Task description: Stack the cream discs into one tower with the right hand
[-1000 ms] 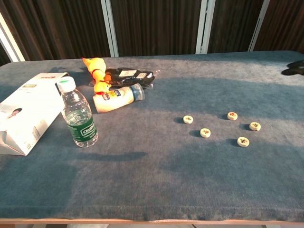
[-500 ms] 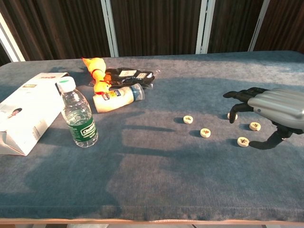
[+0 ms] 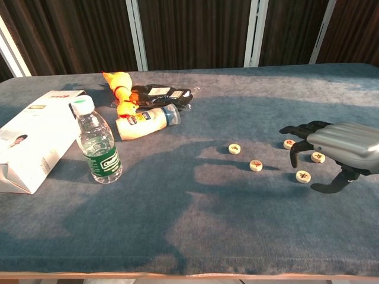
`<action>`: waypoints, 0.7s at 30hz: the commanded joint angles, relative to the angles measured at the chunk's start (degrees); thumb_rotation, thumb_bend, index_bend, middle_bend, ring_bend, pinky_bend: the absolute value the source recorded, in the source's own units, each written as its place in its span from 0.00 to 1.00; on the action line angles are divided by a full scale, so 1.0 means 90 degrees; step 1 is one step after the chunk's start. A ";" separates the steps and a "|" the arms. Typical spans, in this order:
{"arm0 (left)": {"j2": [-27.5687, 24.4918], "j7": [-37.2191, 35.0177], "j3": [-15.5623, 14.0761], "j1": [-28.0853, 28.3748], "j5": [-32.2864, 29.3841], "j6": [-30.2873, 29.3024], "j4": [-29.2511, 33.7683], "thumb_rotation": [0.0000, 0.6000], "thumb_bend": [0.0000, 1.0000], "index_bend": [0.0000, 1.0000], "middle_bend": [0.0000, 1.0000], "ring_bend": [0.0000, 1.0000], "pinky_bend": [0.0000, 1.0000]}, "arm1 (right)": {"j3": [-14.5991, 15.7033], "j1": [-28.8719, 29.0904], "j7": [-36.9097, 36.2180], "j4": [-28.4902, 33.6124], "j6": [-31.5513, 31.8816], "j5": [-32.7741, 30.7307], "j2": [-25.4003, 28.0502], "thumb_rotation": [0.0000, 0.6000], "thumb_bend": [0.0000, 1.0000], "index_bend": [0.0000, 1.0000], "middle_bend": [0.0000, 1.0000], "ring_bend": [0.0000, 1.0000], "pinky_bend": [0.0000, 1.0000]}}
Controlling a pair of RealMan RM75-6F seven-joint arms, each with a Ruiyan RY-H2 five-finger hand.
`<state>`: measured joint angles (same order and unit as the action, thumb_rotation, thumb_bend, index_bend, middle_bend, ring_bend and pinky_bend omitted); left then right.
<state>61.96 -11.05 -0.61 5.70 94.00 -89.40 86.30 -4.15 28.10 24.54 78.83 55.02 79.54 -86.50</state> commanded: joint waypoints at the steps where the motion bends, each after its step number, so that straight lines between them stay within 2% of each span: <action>1: -0.0001 -0.0004 0.0001 -0.0006 0.0004 -0.0014 -0.0001 1.00 0.51 0.00 0.00 0.00 0.03 | 0.0030 0.0021 -0.0015 -0.0057 -0.0006 -0.0023 -0.0033 1.00 0.43 0.52 0.00 0.00 0.00; 7: -0.0003 -0.0019 0.0010 0.0002 -0.0006 0.0000 -0.0007 1.00 0.51 0.00 0.00 0.00 0.03 | 0.0027 0.0114 -0.0022 -0.0120 -0.0113 -0.0172 -0.0090 1.00 0.48 0.54 0.00 0.00 0.00; 21: -0.0009 -0.0044 0.0021 -0.0003 -0.0013 -0.0017 -0.0008 1.00 0.51 0.00 0.00 0.00 0.03 | 0.0092 0.0154 -0.0006 -0.0188 0.0050 -0.0234 -0.0160 1.00 0.50 0.61 0.00 0.00 0.00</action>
<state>61.89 -11.44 -0.42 5.67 93.88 -89.55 86.23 -3.33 29.53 24.65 77.17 55.17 77.31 -87.91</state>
